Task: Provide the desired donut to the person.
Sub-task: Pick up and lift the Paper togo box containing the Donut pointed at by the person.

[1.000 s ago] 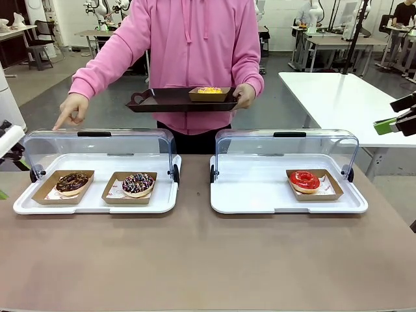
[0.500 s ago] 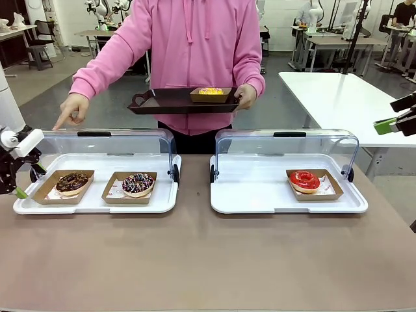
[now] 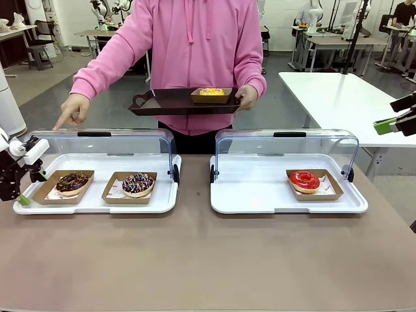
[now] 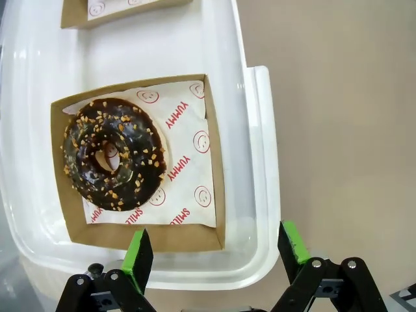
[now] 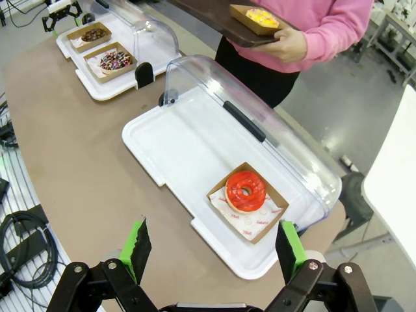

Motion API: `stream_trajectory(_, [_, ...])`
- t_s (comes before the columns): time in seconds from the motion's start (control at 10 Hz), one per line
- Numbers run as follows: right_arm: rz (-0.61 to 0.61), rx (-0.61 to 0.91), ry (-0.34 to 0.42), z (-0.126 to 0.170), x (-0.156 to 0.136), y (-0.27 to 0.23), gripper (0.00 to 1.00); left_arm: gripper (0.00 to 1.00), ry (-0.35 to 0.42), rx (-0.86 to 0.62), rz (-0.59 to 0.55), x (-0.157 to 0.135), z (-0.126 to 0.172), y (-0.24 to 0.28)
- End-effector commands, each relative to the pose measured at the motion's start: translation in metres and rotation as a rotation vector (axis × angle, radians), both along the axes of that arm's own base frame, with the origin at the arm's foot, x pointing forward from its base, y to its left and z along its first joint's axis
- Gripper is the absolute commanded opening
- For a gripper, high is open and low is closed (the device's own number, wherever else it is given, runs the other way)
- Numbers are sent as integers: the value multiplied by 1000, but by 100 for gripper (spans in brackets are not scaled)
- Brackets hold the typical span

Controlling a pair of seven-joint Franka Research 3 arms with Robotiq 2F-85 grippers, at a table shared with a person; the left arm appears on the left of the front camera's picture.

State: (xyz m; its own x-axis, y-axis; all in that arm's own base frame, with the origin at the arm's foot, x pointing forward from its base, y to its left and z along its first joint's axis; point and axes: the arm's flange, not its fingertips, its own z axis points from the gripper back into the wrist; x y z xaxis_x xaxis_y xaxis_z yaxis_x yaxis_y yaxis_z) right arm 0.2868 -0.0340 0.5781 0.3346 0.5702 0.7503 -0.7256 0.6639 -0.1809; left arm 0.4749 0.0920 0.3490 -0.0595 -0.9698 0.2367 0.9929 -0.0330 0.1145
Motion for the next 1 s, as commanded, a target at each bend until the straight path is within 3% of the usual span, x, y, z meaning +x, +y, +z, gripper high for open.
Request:
stream_trajectory(0.0, [-17, -12, 18, -1, -1, 1, 100, 100, -33, -26, 11, 2, -1, -1])
stream_trajectory(0.8, [-17, -12, 18, -1, -1, 1, 100, 100, -27, -14, 9, 7, -34, 3])
stream_trajectory(0.9, [-17, -12, 18, -1, -1, 1, 100, 41, -29, 0, 2, 7, -33, 4])
